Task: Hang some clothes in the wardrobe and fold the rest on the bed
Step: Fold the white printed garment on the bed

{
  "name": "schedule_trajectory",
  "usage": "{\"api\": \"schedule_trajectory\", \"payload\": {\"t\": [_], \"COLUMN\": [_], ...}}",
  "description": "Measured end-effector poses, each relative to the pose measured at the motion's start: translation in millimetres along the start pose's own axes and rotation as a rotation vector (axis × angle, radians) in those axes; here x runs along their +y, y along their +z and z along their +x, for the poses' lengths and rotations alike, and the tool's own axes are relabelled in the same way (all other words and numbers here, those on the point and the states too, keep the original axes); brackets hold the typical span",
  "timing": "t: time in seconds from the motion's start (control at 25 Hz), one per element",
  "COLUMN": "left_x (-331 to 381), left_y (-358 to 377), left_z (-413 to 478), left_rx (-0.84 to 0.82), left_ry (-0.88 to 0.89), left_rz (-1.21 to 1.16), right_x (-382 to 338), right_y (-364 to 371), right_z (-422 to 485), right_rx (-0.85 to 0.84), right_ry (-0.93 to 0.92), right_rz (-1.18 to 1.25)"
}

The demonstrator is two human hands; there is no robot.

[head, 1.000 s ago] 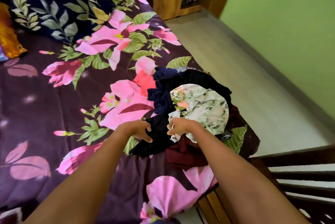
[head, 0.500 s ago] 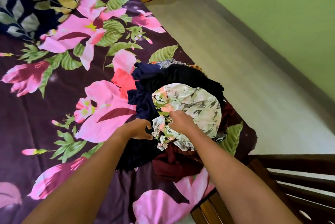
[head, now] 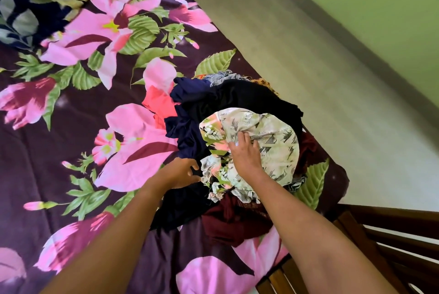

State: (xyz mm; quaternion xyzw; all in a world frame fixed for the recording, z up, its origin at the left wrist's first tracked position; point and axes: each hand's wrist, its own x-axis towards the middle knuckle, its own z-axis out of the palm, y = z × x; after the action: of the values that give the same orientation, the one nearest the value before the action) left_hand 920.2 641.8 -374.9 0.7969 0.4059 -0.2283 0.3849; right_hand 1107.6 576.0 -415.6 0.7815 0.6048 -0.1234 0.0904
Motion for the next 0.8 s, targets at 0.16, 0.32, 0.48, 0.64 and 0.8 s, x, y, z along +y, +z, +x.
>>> {"api": "schedule_trajectory", "payload": {"t": [0.16,0.32,0.48,0.64,0.8], "left_x": [-4.4,11.7,17.4,8.2,1.6], "left_y": [-3.9,-16.0,-26.7,-35.2,-55.1], "left_z": [-1.5,-10.3,-20.3,-44.6,-94.6], "left_rx": [0.163,0.363,0.435,0.531,0.825], "left_ry": [0.055,0.170,0.277,0.261,0.247], "left_rz": [-0.058,-0.271,-0.399,-0.712,-0.861], "right_x": [-5.9,-15.8,-43.8,-81.3,-124.5], "right_y": [-6.4,-26.8,-50.7,-85.6,-127.7], "right_z": [0.2,-9.5,-17.5,-23.6,-38.7], "right_rx": [0.048,0.099,0.240,0.388,0.351], "right_ry": [-0.006,-0.112,-0.228,-0.237,-0.267], "right_rz": [0.384,0.671,0.856,0.997,1.128]}}
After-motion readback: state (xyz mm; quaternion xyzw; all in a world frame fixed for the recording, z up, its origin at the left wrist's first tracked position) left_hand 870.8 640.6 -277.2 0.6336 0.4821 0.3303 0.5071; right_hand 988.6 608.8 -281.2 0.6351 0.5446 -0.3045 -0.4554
